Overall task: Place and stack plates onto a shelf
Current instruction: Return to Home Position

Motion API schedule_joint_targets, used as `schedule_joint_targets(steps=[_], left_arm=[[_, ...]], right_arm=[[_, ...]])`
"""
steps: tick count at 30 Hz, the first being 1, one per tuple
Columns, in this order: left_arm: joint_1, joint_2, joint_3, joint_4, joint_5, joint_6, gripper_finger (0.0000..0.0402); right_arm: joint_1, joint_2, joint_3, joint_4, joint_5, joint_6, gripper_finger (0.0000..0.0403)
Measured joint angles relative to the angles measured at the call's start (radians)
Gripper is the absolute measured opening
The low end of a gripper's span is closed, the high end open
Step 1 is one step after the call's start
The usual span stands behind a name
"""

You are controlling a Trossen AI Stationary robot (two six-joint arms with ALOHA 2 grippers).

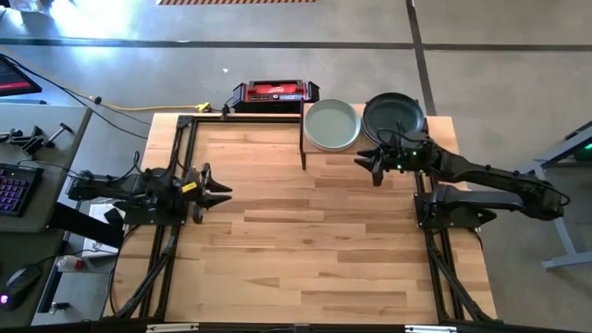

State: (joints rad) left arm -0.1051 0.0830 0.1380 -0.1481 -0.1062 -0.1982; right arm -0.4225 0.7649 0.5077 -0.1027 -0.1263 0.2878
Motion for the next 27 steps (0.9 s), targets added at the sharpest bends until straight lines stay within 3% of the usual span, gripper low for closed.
schedule_joint_targets(steps=[10,27], left_arm=[[0.0,-0.004,-0.112,0.169,0.0,0.001,0.0102],[0.0,-0.003,-0.126,0.176,-0.02,-0.018,0.0101]], right_arm=[[0.0,-0.002,-0.057,0.023,-0.001,-0.034,0.0142],[0.064,-0.018,-0.267,0.23,0.029,0.021,0.0142]])
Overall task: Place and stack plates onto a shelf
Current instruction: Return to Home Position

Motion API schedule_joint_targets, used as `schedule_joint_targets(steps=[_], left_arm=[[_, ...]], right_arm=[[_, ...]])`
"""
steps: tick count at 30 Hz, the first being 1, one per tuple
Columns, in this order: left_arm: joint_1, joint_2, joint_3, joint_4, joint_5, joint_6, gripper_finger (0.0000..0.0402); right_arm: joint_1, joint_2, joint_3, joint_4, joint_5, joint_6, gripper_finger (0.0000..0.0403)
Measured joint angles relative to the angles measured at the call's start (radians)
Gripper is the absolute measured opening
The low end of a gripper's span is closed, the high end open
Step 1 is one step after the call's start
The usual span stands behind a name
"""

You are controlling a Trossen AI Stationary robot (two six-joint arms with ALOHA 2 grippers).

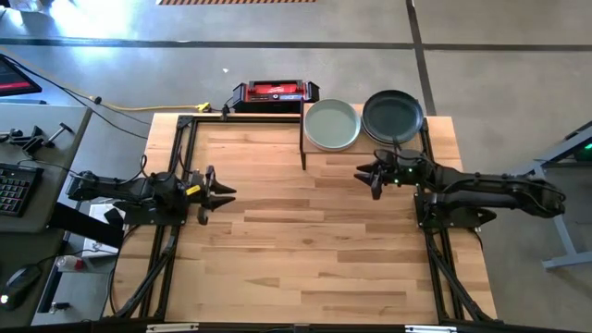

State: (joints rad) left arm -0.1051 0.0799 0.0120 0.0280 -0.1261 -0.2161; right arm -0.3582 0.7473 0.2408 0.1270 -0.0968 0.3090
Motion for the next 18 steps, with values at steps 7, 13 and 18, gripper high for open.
schedule_joint_targets(steps=[7,13,18], left_arm=[[0.0,0.0,0.0,-0.002,0.009,0.155,0.0101],[0.0,0.0,0.0,-0.001,0.001,0.304,0.0101],[0.0,0.0,0.0,-0.001,0.001,0.29,0.0101]], right_arm=[[0.018,-0.078,-0.116,0.145,0.007,0.052,0.0142],[0.018,-0.151,-0.174,0.14,0.038,0.056,0.0142],[0.018,-0.192,-0.208,0.14,0.038,0.068,0.0142]])
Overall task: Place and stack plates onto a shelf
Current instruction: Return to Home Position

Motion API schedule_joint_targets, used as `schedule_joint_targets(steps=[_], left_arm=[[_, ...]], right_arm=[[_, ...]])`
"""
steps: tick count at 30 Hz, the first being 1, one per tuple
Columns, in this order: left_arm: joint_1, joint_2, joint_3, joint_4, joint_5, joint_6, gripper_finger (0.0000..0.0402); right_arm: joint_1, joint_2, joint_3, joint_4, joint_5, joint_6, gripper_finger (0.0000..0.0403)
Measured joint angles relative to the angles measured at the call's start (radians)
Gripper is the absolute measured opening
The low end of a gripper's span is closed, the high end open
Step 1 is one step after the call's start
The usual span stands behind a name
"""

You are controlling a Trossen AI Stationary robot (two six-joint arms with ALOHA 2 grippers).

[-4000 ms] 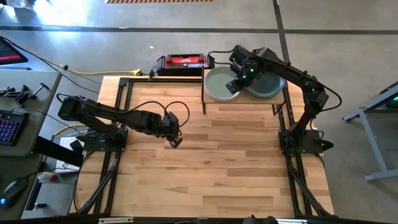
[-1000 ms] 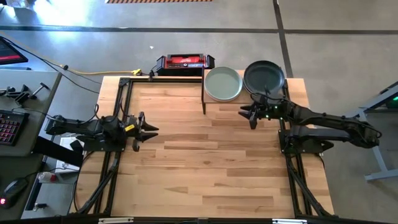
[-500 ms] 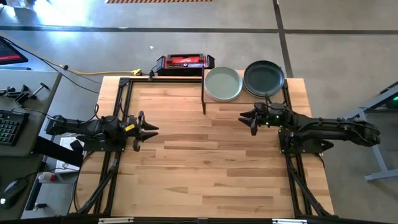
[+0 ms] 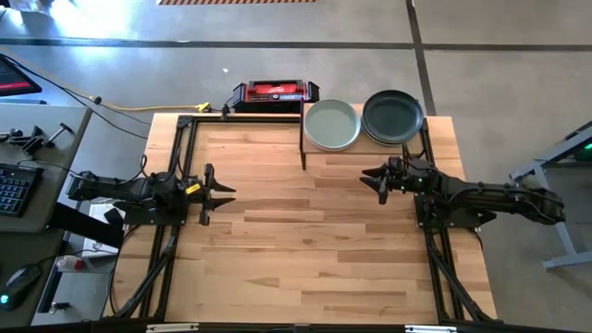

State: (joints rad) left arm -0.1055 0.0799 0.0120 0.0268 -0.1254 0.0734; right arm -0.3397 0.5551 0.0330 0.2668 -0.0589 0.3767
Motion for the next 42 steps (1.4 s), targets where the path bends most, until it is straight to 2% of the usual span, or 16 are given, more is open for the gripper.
schedule_joint_targets(steps=[10,17,42], left_arm=[[0.0,0.0,0.0,0.0,-0.001,0.016,0.0101],[0.0,0.0,0.0,0.0,0.0,0.01,0.0101],[0.0,0.0,0.001,0.001,0.0,0.009,0.0101]], right_arm=[[0.0,-0.028,-0.023,-0.055,0.007,-0.044,0.0142],[0.0,-0.027,-0.023,-0.127,0.092,-0.068,0.0142],[0.0,-0.027,-0.024,-0.136,0.093,-0.068,0.0142]])
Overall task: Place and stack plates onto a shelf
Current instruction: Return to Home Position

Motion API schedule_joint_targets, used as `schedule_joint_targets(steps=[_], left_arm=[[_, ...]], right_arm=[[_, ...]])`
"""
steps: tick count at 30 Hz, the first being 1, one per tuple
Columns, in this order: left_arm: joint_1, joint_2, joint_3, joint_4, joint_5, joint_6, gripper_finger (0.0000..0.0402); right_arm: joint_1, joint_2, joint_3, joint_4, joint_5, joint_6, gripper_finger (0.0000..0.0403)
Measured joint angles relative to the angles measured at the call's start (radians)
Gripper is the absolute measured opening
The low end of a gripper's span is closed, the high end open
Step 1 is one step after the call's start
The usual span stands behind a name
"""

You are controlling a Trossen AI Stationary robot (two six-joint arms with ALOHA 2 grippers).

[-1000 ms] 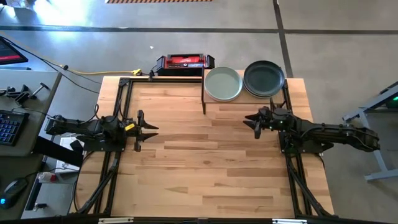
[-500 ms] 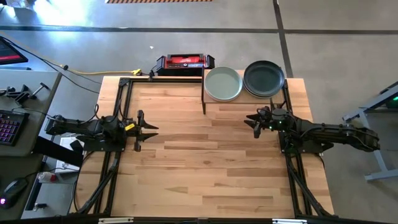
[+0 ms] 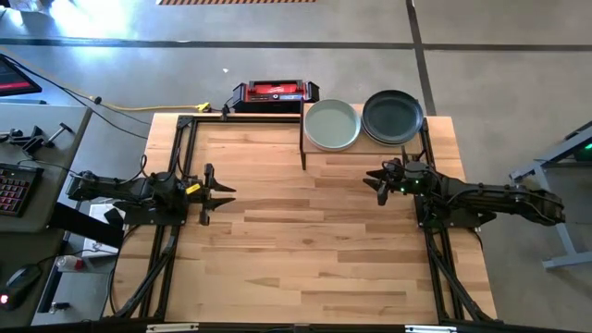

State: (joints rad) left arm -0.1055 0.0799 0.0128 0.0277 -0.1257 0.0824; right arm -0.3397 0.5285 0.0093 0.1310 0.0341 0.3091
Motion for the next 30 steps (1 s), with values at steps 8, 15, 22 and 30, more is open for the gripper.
schedule_joint_targets(steps=[8,15,22,30], left_arm=[[0.0,0.0,0.0,0.001,0.0,0.0,0.0101],[0.0,0.0,0.0,0.0,0.0,0.0,0.0102],[0.0,0.0,0.0,0.001,0.0,0.0,0.0101],[0.007,0.0,0.0,0.001,0.001,0.0,0.0101]], right_arm=[[0.036,-0.104,0.0,-0.026,0.0,0.0,0.0142],[0.095,-0.269,0.0,-0.041,0.001,0.0,0.0142],[0.14,-0.42,0.0,-0.039,0.0,0.0,0.0142],[0.165,-0.52,0.0,-0.039,0.0,0.0,0.0142]])
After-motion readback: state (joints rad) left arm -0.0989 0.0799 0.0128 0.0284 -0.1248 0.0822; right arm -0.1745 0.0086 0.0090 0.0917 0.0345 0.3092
